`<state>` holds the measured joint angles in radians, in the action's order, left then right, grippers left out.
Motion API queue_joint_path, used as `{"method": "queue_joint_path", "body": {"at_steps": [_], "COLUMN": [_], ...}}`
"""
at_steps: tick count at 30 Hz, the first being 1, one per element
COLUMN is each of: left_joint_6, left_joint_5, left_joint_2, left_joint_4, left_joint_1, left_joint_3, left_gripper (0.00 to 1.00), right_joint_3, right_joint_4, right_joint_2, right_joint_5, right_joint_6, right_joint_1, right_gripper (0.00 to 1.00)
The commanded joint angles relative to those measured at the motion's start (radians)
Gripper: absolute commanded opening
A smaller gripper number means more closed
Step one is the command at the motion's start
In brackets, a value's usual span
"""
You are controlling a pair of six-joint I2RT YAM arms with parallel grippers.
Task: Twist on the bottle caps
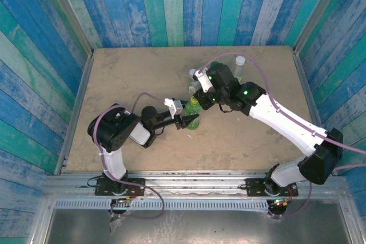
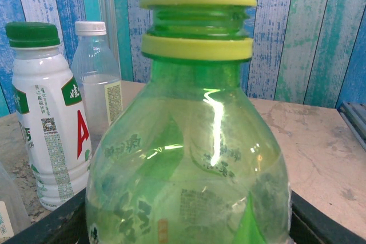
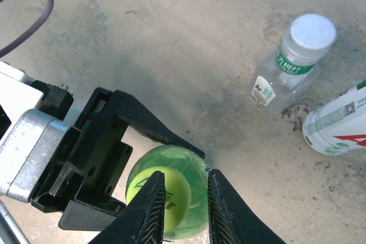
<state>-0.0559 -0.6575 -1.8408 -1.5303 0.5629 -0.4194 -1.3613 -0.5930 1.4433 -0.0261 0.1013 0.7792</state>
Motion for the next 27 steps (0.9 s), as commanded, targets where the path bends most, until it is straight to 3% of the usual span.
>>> {"method": "queue_joint_path", "body": {"at_steps": [1,16,20,27], "left_joint_6": [0.015,-0.004,-0.02,-0.039], "left_joint_5": [-0.012,-0.016,-0.017,-0.029], "left_joint_2": [-0.013,-0.012,-0.02,-0.024], "left_joint_4": [0.012,-0.013,-0.031,-0.045], "left_joint_1": [0.002,-0.002,-0.004,-0.004], "left_joint_3": [-0.004,0.001,-0.003,-0.008], "left_gripper": [0.65,0.65,0.64,0.64], "right_joint_3": [0.022,0.159,0.177,0.246], "right_joint_4": [-0.034,-0.035,-0.024,0.054], "right_joint_2": [0.011,-0.017,-0.012,-0.092], "right_joint_5": [-0.033,-0.057,-0.179,-0.306], "right_joint_6": [0.016,0.084,0.149,0.189], "right_joint_1": [-0.002,-0.002,-0.009,0.01], "right_gripper": [0.24,0.21,0.24,0.14]}}
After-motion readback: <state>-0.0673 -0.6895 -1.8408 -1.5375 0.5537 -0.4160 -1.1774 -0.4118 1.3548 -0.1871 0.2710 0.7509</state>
